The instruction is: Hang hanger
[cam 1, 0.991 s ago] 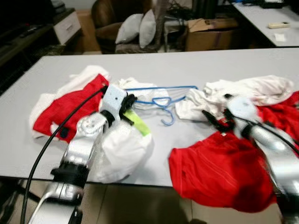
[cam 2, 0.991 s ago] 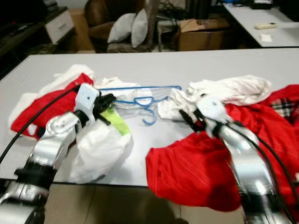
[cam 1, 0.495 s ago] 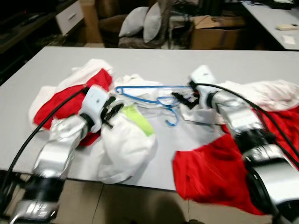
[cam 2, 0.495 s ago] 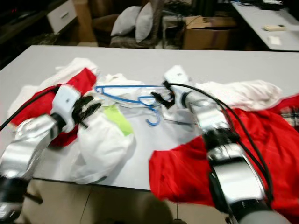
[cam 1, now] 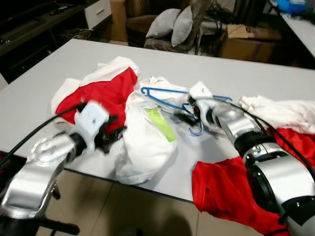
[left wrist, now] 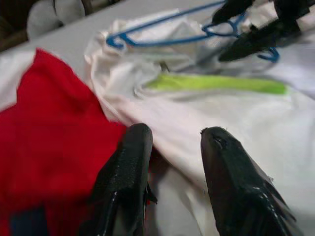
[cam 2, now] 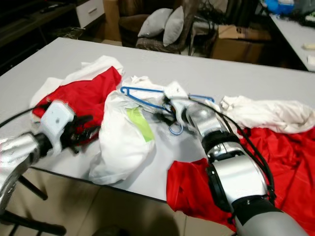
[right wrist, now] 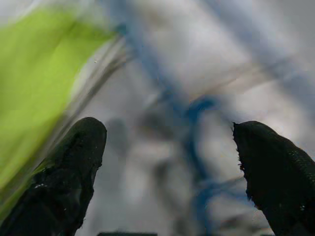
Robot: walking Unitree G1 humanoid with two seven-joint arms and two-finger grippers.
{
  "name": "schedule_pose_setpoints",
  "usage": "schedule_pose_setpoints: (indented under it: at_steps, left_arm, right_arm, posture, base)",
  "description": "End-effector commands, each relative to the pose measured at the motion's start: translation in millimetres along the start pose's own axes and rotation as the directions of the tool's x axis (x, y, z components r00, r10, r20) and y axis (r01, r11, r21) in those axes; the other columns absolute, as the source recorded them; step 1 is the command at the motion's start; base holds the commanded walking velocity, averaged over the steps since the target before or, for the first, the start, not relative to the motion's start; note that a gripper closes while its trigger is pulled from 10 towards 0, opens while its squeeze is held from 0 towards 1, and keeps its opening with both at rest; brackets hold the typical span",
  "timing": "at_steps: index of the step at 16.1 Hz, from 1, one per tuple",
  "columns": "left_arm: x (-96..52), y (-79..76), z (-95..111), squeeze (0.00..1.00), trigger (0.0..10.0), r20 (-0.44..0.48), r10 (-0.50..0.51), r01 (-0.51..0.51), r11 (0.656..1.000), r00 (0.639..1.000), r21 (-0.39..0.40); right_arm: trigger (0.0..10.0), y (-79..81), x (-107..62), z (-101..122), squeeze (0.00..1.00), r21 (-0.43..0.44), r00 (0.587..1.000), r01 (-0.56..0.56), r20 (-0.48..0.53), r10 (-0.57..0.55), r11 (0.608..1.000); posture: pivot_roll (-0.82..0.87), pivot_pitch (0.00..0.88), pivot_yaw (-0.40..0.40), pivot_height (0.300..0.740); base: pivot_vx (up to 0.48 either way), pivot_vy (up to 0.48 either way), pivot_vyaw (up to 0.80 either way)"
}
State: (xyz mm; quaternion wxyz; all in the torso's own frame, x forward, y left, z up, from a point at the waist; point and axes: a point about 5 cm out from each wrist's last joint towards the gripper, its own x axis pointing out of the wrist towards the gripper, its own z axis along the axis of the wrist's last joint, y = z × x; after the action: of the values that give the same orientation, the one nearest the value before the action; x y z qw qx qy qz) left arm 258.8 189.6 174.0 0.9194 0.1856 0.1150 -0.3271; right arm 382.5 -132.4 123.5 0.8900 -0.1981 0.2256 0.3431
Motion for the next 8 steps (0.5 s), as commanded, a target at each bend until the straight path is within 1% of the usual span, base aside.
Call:
schedule_pose_setpoints:
  at_steps: [1,2,3,4,5,6,7,8]
  left_arm:
    - [-4.2,-1.1,8.8,0.00,10.0,0.013,-0.040,0.040,0.999,0.999,0.001]
    - [-3.3,-2.2,9.9,0.00,10.0,0.011,-0.054,0.054,0.999,0.998,-0.001]
    - [3.7,-5.8,11.8,0.00,10.0,0.017,-0.111,0.111,0.994,0.994,-0.014]
    - [11.0,-7.7,14.7,0.00,10.0,0.029,-0.153,0.153,0.988,0.988,-0.029]
    - [20.3,-6.9,20.8,0.00,10.0,0.053,-0.165,0.167,0.985,0.985,-0.032]
    - [27.4,-5.3,27.8,0.00,10.0,0.096,-0.154,0.160,0.985,0.983,-0.066]
    - [29.8,-5.7,31.4,0.00,10.0,0.115,-0.157,0.167,0.982,0.981,-0.083]
    - [33.3,-7.9,34.4,0.00,10.0,0.131,-0.172,0.186,0.978,0.976,-0.099]
  right_arm:
    - [10.0,1.4,-3.4,-9.9,0.00,0.028,0.994,-0.093,-0.054,0.094,0.995]
    - [10.0,0.4,-4.8,-9.7,0.00,0.037,0.992,-0.110,-0.054,0.112,0.993]
    - [10.0,-6.2,-11.9,-3.3,0.00,0.103,0.986,-0.163,-0.015,0.166,0.981]
    - [10.0,-12.8,-20.0,6.8,0.00,0.160,0.972,-0.232,0.055,0.227,0.959]
    - [10.0,-24.1,-32.2,21.2,0.00,0.200,0.953,-0.287,0.155,0.259,0.937]
    - [10.0,-35.1,-43.9,32.3,0.00,0.245,0.936,-0.314,0.244,0.255,0.917]
    - [10.0,-40.9,-51.5,38.6,0.00,0.262,0.918,-0.342,0.300,0.260,0.902]
    - [10.0,-46.2,-59.7,39.2,0.00,0.244,0.907,-0.359,0.318,0.275,0.901]
  posture:
    - [0.22,0.000,0.001,0.740]
    - [0.21,0.000,0.004,0.740]
    - [0.16,0.000,0.022,0.740]
    - [0.13,0.000,0.039,0.740]
    - [0.10,0.000,0.054,0.740]
    - [0.08,0.000,0.063,0.740]
    - [0.06,0.000,0.073,0.740]
    - [0.03,0.000,0.084,0.740]
  base:
    - [0.000,0.000,0.00]
    - [0.000,0.000,0.00]
    - [0.000,0.000,0.00]
    - [0.000,0.000,0.00]
    - [0.000,0.000,0.00]
    - [0.000,0.000,0.00]
    - [0.000,0.000,0.00]
    - [0.000,0.000,0.00]
